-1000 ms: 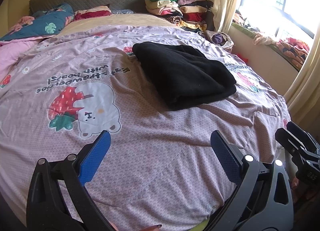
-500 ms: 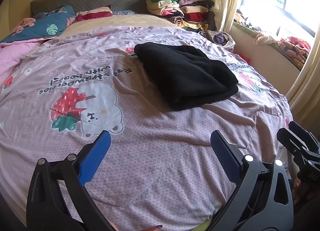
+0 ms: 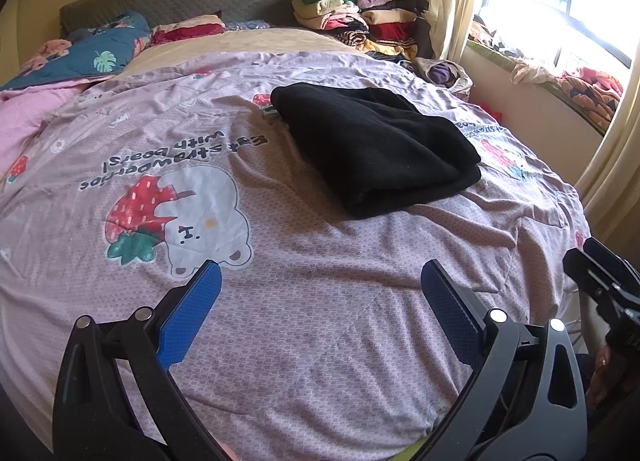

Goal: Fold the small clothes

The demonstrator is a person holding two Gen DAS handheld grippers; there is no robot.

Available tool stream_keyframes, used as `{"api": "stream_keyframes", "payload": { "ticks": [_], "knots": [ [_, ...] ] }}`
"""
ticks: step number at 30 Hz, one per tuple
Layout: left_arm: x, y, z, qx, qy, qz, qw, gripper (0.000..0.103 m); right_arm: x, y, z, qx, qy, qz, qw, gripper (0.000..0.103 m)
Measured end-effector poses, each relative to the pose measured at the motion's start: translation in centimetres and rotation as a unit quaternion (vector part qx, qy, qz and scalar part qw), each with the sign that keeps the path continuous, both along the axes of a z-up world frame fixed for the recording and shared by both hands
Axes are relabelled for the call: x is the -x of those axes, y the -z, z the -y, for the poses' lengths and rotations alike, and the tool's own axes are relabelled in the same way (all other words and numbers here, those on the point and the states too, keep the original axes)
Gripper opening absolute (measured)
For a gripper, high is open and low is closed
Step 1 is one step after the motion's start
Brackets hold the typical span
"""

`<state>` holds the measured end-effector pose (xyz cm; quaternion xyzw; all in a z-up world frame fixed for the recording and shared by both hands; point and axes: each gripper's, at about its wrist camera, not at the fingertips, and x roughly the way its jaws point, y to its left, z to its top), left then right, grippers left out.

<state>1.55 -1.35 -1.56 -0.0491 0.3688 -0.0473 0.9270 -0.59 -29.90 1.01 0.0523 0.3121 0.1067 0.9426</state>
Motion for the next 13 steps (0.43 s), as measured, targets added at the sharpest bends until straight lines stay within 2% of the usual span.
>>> {"api": "stream_keyframes", "payload": {
  "ticks": [4,6,8,10,11,12,13],
  "knots": [
    [-0.4,0.1,-1.9,-0.008,-0.019,0.001,0.9998,0.094,0.0,-0.7,3.0,-0.022,0.03,0.003,0.999,0.099],
    [-1.1,0.4,-5.1,0.012,-0.049,-0.009,0.9987,0.093,-0.1,-1.6,6.9,-0.025,0.079,0.013,0.997,0.099],
    [-2.0,0.7,-9.1,0.022,-0.096,-0.021,0.9949,0.093,-0.3,-2.0,11.8,-0.017,0.149,0.013,0.989,0.099],
    [-2.6,1.0,-15.8,0.028,-0.173,-0.031,0.9841,0.093,-0.5,-1.3,18.6,-0.014,0.233,0.002,0.972,0.099],
    [-2.7,1.2,-20.2,0.017,-0.221,-0.034,0.9745,0.093,-0.6,-0.4,22.5,-0.008,0.283,-0.018,0.959,0.099],
    [-2.6,1.3,-23.3,0.005,-0.257,-0.037,0.9656,0.093,-0.6,0.8,27.0,-0.003,0.339,-0.04,0.94,0.099],
    [-2.3,1.5,-26.8,-0.01,-0.299,-0.041,0.9534,0.093,-0.4,1.7,30.2,0.001,0.376,-0.053,0.925,0.099]
  ]
}}
